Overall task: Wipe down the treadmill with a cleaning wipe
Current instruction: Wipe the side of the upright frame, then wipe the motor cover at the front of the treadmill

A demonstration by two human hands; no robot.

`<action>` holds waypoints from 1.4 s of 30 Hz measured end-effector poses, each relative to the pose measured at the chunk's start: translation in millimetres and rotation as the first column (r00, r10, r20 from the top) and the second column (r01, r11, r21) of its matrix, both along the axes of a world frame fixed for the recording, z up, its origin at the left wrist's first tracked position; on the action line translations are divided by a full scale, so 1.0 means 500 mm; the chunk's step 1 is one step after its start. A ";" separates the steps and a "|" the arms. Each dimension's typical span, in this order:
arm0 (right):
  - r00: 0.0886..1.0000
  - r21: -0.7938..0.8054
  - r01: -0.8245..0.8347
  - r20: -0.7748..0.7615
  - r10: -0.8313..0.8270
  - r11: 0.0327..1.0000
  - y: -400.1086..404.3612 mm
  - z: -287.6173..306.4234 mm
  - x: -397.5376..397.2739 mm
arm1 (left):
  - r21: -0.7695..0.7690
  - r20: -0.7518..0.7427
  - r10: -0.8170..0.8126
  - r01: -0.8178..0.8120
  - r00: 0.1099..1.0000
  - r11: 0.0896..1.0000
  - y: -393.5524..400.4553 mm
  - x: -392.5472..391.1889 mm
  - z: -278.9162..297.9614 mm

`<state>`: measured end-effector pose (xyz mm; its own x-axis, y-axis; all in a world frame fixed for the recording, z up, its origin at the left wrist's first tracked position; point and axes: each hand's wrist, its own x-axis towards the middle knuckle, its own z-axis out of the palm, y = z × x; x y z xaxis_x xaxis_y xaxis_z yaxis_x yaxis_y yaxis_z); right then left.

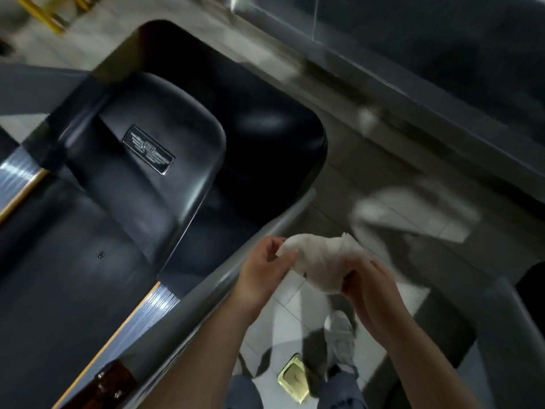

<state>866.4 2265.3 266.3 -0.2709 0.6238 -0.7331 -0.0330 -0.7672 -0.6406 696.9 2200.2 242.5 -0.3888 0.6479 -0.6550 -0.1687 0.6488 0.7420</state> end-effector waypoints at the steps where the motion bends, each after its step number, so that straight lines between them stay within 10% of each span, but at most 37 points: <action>1: 1.000 -0.007 -0.013 0.001 0.013 1.000 0.027 0.008 -0.006 | 0.005 0.009 0.022 -0.022 1.000 1.000 0.016 -0.002 0.001; 6: 0.915 -0.080 -0.367 -0.210 0.345 0.927 0.141 0.052 -0.060 | -0.099 -0.060 0.106 -0.112 0.993 0.989 0.084 -0.024 0.011; 13: 0.768 0.048 -0.620 0.242 0.593 0.783 0.209 -0.012 -0.215 | -0.476 -0.317 -0.159 -0.012 0.935 0.879 0.072 -0.152 0.000; 22: 0.153 0.265 -0.964 0.615 0.774 -0.020 0.178 -0.101 -0.511 | -0.764 -0.305 -0.541 0.137 0.784 0.630 -0.078 -0.247 0.023; 26: -0.124 0.336 -0.829 0.669 0.732 -0.447 0.112 -0.204 -0.625 | -0.807 -0.230 -0.551 0.159 0.802 0.568 -0.125 -0.250 0.003; 31: -0.204 0.396 -0.516 0.805 0.558 -0.760 0.072 -0.327 -0.649 | -0.773 -0.344 -0.437 0.014 0.831 0.634 -0.134 -0.265 -0.012; 42: -0.245 0.216 0.201 0.955 0.164 -0.956 0.142 -0.396 -0.643 | -0.829 -0.257 -0.367 -0.008 0.894 0.559 -0.110 -0.197 0.019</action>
<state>545.0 2336.1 68.2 -0.5034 -0.8201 -0.2722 -0.7535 0.5708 -0.3261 598.4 2145.3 252.2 -0.6464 0.0180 -0.7628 0.1758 0.9763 -0.1259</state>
